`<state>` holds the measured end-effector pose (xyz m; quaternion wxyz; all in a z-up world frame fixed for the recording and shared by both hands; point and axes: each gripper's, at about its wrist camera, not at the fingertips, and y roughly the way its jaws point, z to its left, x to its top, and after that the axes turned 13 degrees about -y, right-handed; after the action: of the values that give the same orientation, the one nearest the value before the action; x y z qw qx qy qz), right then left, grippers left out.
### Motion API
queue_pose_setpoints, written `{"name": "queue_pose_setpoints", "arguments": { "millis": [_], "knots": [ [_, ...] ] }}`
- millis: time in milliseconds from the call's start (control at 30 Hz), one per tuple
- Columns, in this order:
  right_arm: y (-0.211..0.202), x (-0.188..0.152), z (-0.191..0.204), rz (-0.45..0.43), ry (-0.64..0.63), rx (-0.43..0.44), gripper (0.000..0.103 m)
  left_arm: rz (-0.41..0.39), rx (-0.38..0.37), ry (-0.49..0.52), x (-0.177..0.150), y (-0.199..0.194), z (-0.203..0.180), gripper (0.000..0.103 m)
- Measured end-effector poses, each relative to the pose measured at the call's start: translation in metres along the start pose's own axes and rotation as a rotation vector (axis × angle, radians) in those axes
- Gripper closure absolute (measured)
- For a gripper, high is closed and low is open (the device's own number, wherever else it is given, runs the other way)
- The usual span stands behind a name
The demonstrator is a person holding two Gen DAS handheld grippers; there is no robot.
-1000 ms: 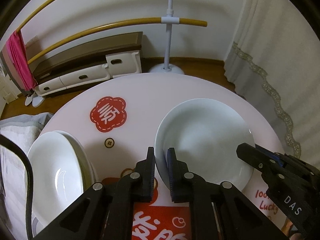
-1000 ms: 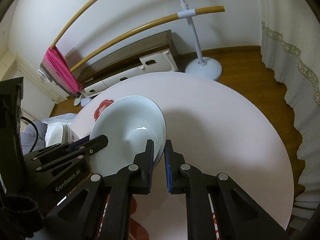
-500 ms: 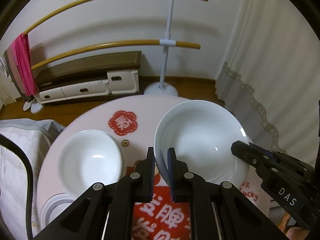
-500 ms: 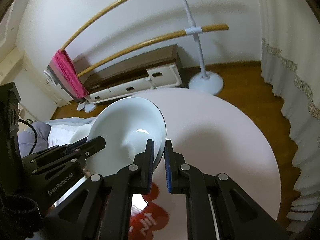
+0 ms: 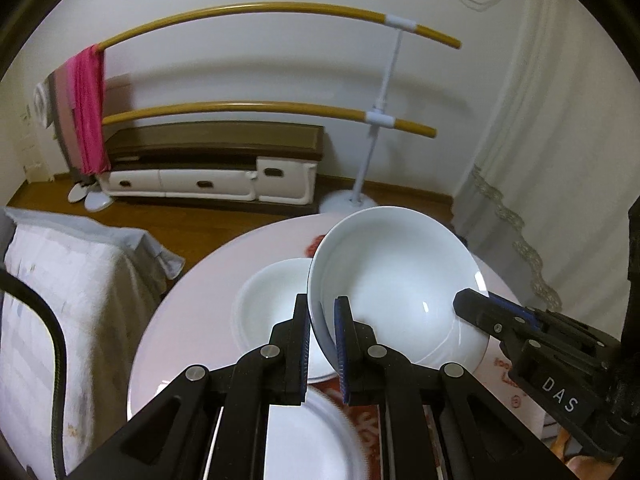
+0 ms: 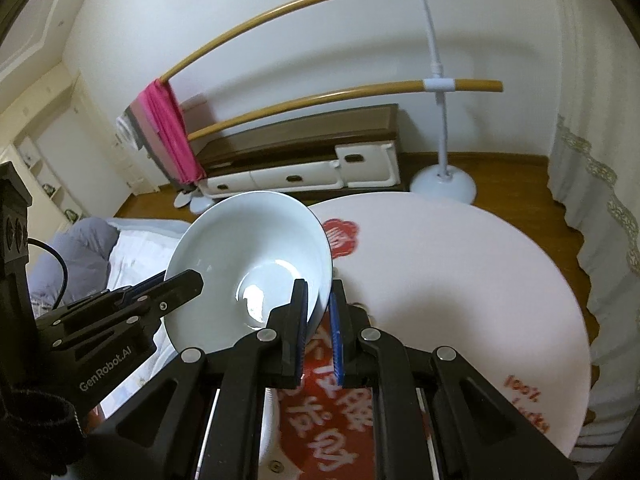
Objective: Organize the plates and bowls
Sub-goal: 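Lower the gripped bowl into the nested white bowls with both tools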
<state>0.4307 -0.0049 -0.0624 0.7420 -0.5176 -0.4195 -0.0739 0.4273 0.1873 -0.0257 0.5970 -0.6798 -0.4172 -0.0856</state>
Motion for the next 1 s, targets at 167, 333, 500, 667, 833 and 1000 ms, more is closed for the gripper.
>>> {"name": "queue_pose_setpoints", "arguments": {
  "millis": [167, 333, 500, 667, 833, 1000],
  "knots": [
    [0.023, 0.005, 0.024, 0.027, -0.024, 0.015, 0.093, 0.006, 0.014, -0.031, -0.001, -0.002, 0.026, 0.095],
    [0.040, 0.004, 0.033, 0.055, -0.031, 0.019, 0.093, 0.026, 0.025, -0.041, 0.007, 0.011, 0.031, 0.096],
    [0.054, 0.003, 0.035, 0.082, -0.040, 0.007, 0.093, 0.051, 0.024, -0.049, 0.015, 0.028, 0.034, 0.096],
    [0.066, 0.002, 0.033, 0.103, -0.040, -0.004, 0.093, 0.065, 0.029, -0.053, 0.032, 0.051, 0.032, 0.096],
    [0.073, 0.001, 0.036, 0.114, -0.046, -0.014, 0.093, 0.078, 0.038, -0.056, 0.036, 0.064, 0.030, 0.095],
    [0.080, 0.000, 0.037, 0.127, -0.056, -0.035, 0.093, 0.090, 0.041, -0.058, 0.039, 0.076, 0.027, 0.095]
  ]
}}
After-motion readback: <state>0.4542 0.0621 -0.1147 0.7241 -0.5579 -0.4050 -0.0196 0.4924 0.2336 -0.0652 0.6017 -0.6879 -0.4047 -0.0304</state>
